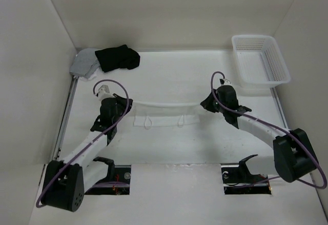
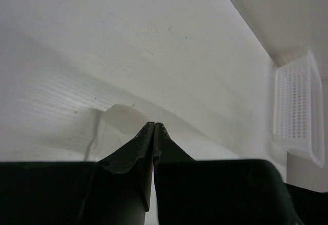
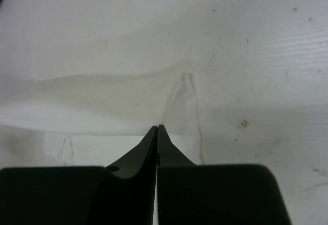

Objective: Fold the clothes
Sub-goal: Fold the tank top

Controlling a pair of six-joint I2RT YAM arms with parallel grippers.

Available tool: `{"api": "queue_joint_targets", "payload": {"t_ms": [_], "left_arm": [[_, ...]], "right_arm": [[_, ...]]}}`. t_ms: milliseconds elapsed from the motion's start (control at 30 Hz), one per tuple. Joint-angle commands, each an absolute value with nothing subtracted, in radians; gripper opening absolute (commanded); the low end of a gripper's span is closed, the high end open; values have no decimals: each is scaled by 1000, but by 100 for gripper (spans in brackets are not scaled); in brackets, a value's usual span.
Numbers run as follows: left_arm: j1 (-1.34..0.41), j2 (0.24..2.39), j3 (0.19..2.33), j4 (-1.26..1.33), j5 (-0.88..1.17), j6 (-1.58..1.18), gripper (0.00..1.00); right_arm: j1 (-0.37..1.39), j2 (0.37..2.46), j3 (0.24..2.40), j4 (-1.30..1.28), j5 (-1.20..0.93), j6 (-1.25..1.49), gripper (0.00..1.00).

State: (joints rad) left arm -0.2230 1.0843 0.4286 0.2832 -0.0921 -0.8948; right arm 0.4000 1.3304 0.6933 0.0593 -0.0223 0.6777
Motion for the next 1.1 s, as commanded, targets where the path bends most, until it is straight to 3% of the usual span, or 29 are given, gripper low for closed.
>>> {"api": "queue_joint_targets", "payload": {"t_ms": [0,300,733,800,867,933,1000,1067], "left_arm": [[-228,950,333,278,-60,-911,2],[-246,706,167,120,-60,-925,2],[-314,655,58,66,-101,-982,5],[-315,641,58,45,-101,-986,11],[-315,599,75,-4,-101,-986,20],[-323,531,106,-63,-109,-985,21],[-347,473,150,-112,-149,-974,21],[-390,459,192,-133,-204,-957,21]], "right_arm": [[406,1267,620,121,1,687,3],[456,1181,453,133,15,761,3],[555,1170,380,43,83,857,4],[561,1146,374,22,84,862,12],[576,1085,376,-20,104,868,28],[591,1013,396,-72,133,861,38],[610,962,425,-97,146,842,40],[623,956,460,-88,149,824,33]]}}
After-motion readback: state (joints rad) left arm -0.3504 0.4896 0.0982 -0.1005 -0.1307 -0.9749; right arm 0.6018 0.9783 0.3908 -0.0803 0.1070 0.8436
